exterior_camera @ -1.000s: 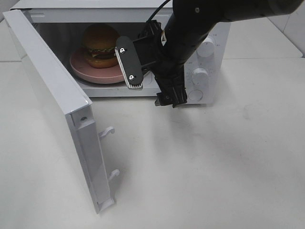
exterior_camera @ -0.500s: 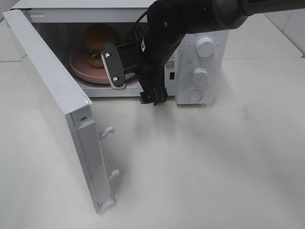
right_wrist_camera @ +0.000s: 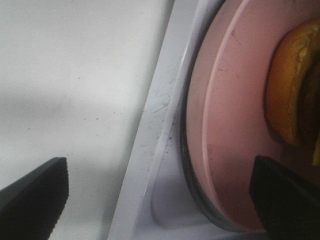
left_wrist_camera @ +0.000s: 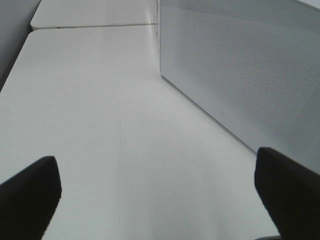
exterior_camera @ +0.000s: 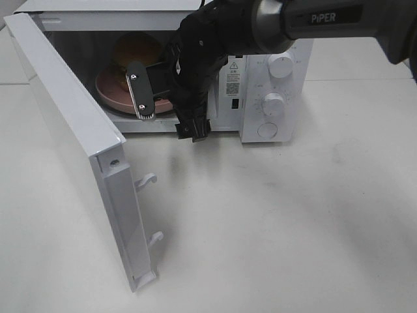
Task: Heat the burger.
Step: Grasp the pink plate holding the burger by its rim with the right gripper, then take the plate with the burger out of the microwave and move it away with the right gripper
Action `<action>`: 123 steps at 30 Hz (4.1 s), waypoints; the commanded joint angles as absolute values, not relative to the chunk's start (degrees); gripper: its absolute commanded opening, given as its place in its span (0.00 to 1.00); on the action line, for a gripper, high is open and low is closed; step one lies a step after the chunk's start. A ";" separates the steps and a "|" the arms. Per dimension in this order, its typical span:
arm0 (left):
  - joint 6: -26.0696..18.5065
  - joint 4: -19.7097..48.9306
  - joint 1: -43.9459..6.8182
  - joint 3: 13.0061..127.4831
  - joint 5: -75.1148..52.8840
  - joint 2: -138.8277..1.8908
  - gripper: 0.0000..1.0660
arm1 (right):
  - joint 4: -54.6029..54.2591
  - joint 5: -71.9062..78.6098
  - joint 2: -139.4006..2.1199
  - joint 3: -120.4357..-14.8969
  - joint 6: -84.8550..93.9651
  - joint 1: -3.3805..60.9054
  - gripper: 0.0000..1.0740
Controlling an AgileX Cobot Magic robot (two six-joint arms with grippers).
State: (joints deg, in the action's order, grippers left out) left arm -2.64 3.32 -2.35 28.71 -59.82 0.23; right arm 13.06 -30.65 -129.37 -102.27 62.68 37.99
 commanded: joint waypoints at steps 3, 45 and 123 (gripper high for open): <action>-2.18 3.21 -2.23 28.48 -59.47 1.43 0.97 | 12.72 -33.63 -132.64 -108.35 60.91 38.39 0.85; -2.18 3.21 -2.23 28.48 -59.47 1.43 0.97 | 10.37 -36.21 -136.77 -114.65 64.63 37.18 0.00; -2.18 3.21 -2.23 28.48 -59.47 1.43 0.97 | 4.24 -11.06 -79.24 -39.30 84.05 37.36 0.01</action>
